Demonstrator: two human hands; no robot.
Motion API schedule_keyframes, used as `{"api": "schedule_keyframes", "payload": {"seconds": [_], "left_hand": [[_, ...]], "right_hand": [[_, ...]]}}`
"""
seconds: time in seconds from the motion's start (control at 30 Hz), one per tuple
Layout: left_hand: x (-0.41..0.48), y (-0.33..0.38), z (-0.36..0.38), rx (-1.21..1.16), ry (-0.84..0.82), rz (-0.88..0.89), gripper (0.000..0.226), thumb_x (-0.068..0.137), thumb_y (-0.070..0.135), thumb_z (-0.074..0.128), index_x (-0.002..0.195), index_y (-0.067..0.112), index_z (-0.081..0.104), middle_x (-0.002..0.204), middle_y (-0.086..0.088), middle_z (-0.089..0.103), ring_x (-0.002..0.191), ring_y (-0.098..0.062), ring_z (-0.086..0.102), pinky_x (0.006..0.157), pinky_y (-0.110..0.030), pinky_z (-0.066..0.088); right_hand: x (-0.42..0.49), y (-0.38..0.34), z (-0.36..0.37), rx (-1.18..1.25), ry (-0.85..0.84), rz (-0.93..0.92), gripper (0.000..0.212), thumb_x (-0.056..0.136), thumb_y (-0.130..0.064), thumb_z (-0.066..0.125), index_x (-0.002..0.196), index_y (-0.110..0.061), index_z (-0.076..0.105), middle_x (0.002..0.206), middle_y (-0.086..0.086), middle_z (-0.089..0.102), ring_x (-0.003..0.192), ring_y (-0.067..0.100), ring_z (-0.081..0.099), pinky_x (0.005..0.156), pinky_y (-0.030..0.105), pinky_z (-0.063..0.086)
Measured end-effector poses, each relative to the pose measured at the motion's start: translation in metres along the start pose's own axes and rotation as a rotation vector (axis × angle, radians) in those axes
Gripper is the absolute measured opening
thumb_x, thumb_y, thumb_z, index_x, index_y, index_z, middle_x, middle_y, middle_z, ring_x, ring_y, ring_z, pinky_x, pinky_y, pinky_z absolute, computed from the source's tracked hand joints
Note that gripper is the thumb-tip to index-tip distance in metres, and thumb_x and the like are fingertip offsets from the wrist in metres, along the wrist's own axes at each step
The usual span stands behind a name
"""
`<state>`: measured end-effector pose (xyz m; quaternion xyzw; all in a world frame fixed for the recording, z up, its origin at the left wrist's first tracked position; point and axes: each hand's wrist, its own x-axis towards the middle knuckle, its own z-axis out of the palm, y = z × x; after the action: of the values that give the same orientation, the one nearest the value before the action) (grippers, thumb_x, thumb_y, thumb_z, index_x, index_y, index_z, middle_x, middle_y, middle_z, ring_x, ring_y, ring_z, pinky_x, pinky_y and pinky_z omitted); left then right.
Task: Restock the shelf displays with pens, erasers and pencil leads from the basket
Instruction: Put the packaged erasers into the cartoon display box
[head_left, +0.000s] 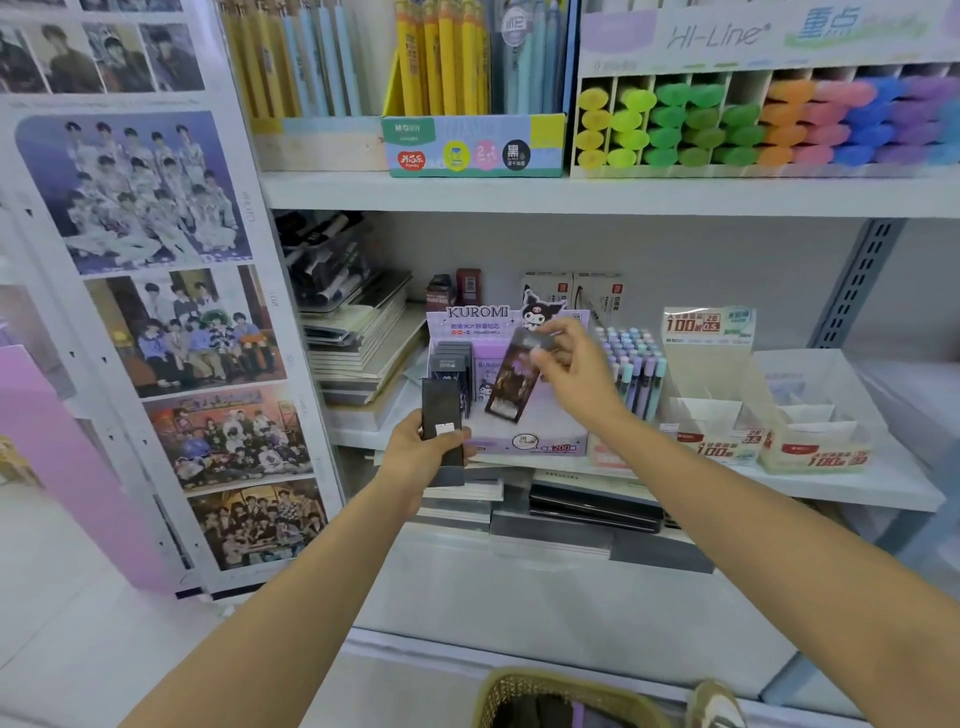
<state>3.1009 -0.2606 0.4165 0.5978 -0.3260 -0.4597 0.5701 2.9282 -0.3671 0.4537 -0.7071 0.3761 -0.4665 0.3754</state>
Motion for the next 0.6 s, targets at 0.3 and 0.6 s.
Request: {"api": "schedule_keyframes", "payload": {"seconds": [0.3, 0.6], "left_hand": [[0.013, -0.008, -0.007, 0.035, 0.007, 0.009, 0.029, 0.089, 0.004, 0.064, 0.118, 0.003, 0.061, 0.104, -0.011, 0.074, 0.089, -0.027, 0.072, 0.098, -0.046, 0.05], [0.019, -0.012, -0.003, 0.118, 0.022, 0.015, 0.032, 0.088, 0.004, 0.066, 0.12, 0.009, 0.062, 0.117, -0.012, 0.069, 0.108, -0.034, 0.064, 0.103, -0.048, 0.046]], "right_hand": [[0.022, 0.016, 0.008, -0.371, 0.096, -0.077, 0.02, 0.094, -0.006, 0.057, 0.111, -0.013, 0.05, 0.113, 0.01, 0.065, 0.091, 0.021, 0.064, 0.077, 0.033, 0.054], [0.025, 0.022, 0.006, -0.508, 0.071, -0.152, 0.017, 0.095, -0.005, 0.055, 0.109, -0.013, 0.049, 0.092, 0.006, 0.065, 0.075, 0.021, 0.062, 0.062, 0.031, 0.049]]}}
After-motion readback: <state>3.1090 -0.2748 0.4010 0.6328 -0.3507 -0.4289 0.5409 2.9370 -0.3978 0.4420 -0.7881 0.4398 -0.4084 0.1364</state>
